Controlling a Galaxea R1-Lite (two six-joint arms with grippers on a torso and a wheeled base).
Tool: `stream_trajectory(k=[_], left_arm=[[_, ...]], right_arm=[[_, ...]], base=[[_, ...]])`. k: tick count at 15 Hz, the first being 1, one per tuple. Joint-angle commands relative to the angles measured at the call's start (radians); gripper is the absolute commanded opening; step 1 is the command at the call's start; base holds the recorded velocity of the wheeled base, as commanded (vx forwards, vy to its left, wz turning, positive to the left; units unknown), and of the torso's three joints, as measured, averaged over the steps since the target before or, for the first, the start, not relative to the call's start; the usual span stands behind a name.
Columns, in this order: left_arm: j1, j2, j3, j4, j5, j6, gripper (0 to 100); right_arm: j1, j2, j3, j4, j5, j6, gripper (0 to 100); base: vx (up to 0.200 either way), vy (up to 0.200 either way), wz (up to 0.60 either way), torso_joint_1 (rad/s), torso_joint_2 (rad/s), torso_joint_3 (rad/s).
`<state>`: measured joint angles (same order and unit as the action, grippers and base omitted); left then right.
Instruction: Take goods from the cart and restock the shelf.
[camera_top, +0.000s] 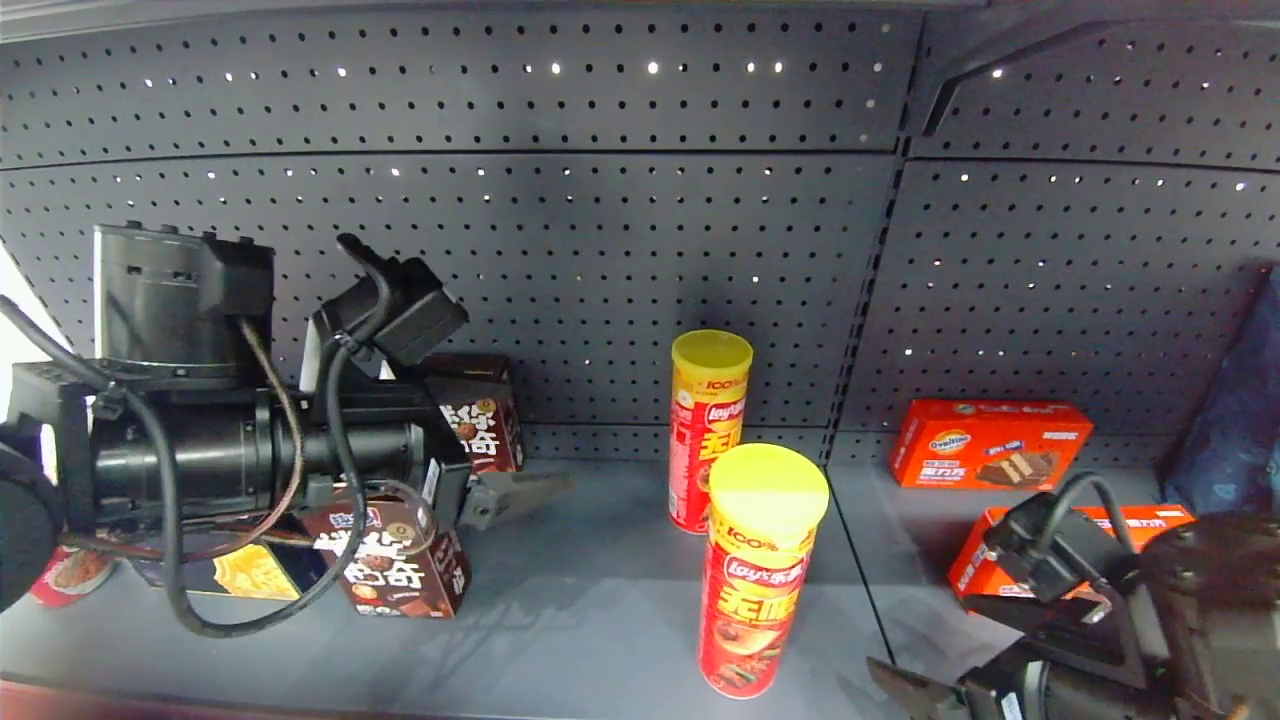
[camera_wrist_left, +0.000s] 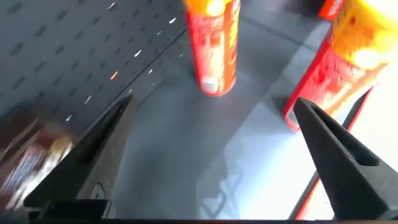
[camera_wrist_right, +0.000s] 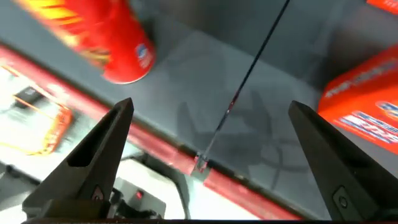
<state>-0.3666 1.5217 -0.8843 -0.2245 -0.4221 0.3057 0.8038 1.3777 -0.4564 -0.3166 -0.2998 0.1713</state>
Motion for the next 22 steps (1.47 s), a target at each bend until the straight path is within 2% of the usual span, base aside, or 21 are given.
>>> stream_trajectory(k=[1, 5, 6, 9, 13, 22], left_arm=[[-0.002, -0.089, 0.05, -0.001, 0.017, 0.0, 100], [0.008, -0.117, 0.056, -0.004, 0.02, 0.0, 100], [0.029, -0.124, 0.057, -0.007, 0.017, 0.004, 100], [0.032, -0.135, 0.067, -0.003, 0.019, 0.007, 100], [0.074, -0.13, 0.068, -0.012, 0.022, 0.01, 100], [0.074, -0.126, 0.071, -0.012, 0.019, 0.01, 100]], right_arm=[[-0.002, 0.159, -0.067, 0.002, -0.036, 0.002, 100], [-0.048, 0.236, -0.123, 0.001, -0.048, 0.002, 100], [-0.064, 0.259, -0.148, 0.001, -0.048, 0.002, 100], [-0.061, 0.285, -0.173, -0.001, -0.048, 0.001, 100], [-0.029, 0.327, -0.211, -0.004, -0.048, 0.002, 100], [-0.009, 0.394, -0.266, -0.006, -0.048, 0.001, 100]], base=[[0.0, 0.0, 0.0, 0.0, 0.0, 0.0], [0.0, 0.0, 0.0, 0.0, 0.0, 0.0], [0.0, 0.0, 0.0, 0.0, 0.0, 0.0], [0.0, 0.0, 0.0, 0.0, 0.0, 0.0], [0.0, 0.0, 0.0, 0.0, 0.0, 0.0], [0.0, 0.0, 0.0, 0.0, 0.0, 0.0]])
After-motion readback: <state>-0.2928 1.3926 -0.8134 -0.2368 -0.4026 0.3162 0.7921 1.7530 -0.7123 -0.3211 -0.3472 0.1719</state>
